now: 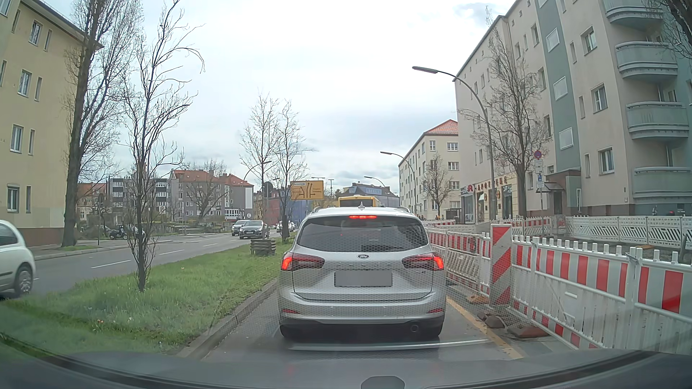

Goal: Follow the waypoints while adhering to traffic rules and regulations

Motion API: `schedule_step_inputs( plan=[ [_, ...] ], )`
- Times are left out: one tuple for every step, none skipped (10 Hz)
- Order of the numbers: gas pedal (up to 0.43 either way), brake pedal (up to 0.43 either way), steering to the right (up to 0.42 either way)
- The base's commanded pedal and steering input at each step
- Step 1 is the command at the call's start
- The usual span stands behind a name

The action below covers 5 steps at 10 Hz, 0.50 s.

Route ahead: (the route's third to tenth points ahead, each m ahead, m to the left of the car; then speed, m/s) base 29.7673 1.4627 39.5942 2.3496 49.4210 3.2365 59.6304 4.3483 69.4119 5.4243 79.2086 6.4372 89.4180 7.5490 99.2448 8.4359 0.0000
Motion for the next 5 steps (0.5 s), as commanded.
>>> schedule_step_inputs(
  plan=[
    [0.000, 0.384, 0.000],
    [0.000, 0.378, 0.000],
    [0.000, 0.384, 0.000],
    [0.000, 0.384, 0.000],
    [0.000, 0.384, 0.000]
  ],
)
